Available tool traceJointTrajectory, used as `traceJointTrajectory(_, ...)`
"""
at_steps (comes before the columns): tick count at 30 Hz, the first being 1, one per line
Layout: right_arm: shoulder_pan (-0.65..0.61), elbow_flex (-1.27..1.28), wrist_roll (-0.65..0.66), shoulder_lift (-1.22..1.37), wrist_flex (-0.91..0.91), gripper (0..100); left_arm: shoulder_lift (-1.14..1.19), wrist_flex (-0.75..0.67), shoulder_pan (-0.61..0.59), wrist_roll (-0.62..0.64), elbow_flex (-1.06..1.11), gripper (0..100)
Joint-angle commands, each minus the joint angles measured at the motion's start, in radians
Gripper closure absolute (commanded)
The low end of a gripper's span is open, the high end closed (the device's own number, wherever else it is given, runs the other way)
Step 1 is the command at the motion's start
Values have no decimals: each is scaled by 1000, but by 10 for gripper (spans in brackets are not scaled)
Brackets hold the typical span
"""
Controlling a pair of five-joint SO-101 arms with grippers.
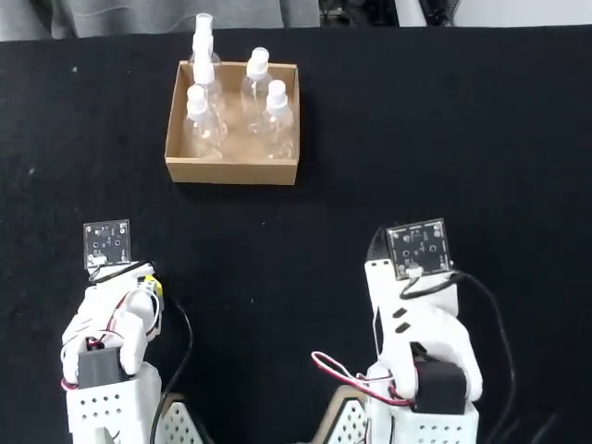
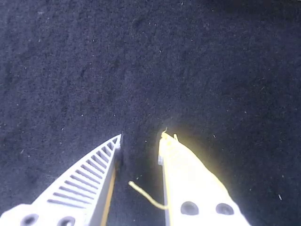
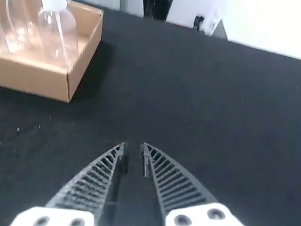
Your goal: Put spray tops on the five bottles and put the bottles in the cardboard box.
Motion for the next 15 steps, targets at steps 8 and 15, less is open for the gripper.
traceJointTrajectory(8, 17, 159, -2, -94, -87, 979, -6, 3, -8, -2, 22, 883)
traceJointTrajectory(15, 9, 257, -2, -94, -87, 979, -6, 3, -8, -2, 22, 883)
